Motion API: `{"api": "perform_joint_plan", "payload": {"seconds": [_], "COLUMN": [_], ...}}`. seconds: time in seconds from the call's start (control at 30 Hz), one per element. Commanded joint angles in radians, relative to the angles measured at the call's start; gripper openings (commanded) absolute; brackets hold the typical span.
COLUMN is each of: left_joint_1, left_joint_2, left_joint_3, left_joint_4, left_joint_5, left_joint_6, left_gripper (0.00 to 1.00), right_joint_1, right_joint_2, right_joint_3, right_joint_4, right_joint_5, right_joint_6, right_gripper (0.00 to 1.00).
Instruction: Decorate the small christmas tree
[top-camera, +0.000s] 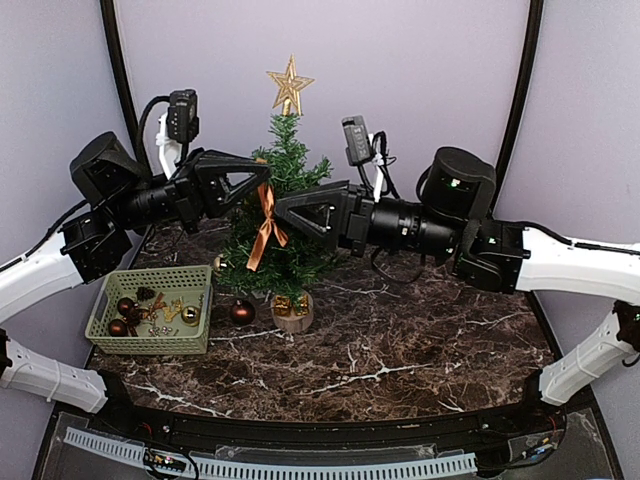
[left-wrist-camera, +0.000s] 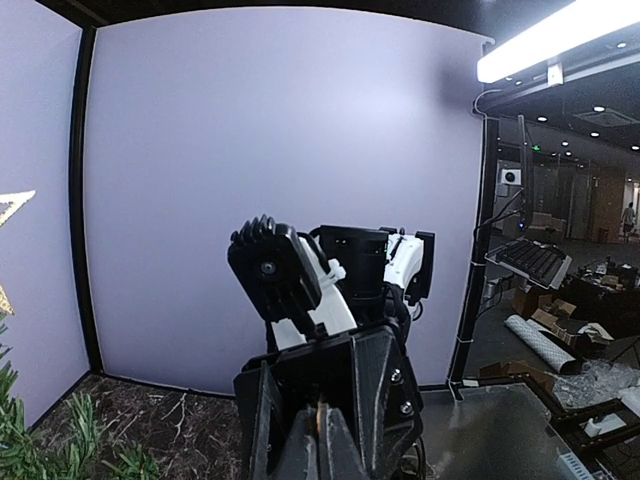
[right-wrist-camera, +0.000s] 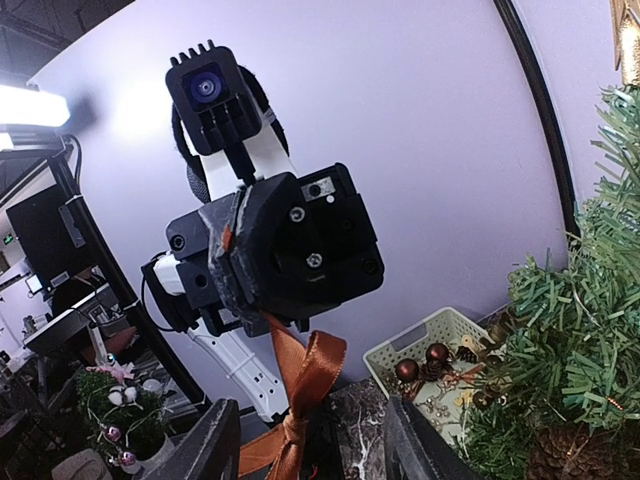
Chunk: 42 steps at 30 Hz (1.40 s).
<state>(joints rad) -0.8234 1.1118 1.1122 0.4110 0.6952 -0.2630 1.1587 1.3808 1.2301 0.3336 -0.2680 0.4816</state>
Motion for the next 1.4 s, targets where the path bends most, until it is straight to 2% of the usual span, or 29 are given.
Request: {"api": "perform_joint_plan", "payload": {"seconds": [0.0, 0.27, 0.53, 0.63, 0.83, 0.87, 0.9, 0.93, 0.97, 1.0, 1.03, 1.1, 1.2, 1.37], "left_joint_1": [-0.007, -0.008, -0.008, -0.009, -0.007, -0.008, -0.008, -0.008, -0.008, -0.007, -0.008, -0.007, -0.007, -0.008], "left_joint_2": [-0.006, 0.003, 0.007, 0.004, -0.002, -0.006, -0.020, -0.030, -0.059, -0.074, -0.113, -0.168, -0.208, -0.135], "left_joint_3": [0.030, 0.038, 0.040, 0.038, 0.035, 0.032, 0.030, 0.024, 0.020, 0.009, 0.004, 0.001, 0.051, 0.203], "left_joint_4": [0.002, -0.016, -0.028, -0.028, -0.042, -0.053, -0.062, -0.089, -0.103, -0.135, -0.153, -0.217, -0.390, -0.706], "left_joint_5": [0.003, 0.002, -0.003, -0.010, -0.009, -0.012, -0.016, -0.033, -0.047, -0.083, -0.103, -0.165, -0.262, -0.225], "left_joint_6": [0.021, 0.031, 0.039, 0.041, 0.044, 0.044, 0.046, 0.052, 0.055, 0.059, 0.060, 0.055, 0.031, -0.009], "left_gripper": [0.00, 0.00, 0.00, 0.00, 0.00, 0.03, 0.14, 0.21, 0.37, 0.44, 0.56, 0.68, 0.75, 0.79], "right_joint_1": [0.009, 0.016, 0.022, 0.021, 0.021, 0.021, 0.020, 0.018, 0.015, 0.012, 0.010, -0.006, -0.046, -0.066], "right_joint_2": [0.019, 0.054, 0.072, 0.072, 0.044, 0.034, 0.024, 0.012, 0.004, -0.004, -0.011, -0.033, -0.047, -0.015], "right_joint_3": [0.044, 0.090, 0.111, 0.108, 0.072, 0.064, 0.055, 0.049, 0.048, 0.047, 0.048, 0.045, 0.056, 0.149], "right_joint_4": [-0.012, -0.059, -0.077, -0.080, -0.060, -0.060, -0.065, -0.076, -0.094, -0.121, -0.149, -0.212, -0.307, -0.560], "right_joint_5": [-0.008, -0.033, -0.049, -0.052, -0.020, -0.005, 0.012, 0.032, 0.049, 0.060, 0.069, 0.066, -0.018, -0.147], "right_joint_6": [-0.018, -0.039, -0.052, -0.056, -0.059, -0.064, -0.070, -0.079, -0.087, -0.099, -0.117, -0.137, -0.162, -0.269], "right_gripper": [0.48, 0.39, 0.22, 0.20, 0.00, 0.00, 0.00, 0.00, 0.00, 0.00, 0.00, 0.00, 0.00, 0.00]}}
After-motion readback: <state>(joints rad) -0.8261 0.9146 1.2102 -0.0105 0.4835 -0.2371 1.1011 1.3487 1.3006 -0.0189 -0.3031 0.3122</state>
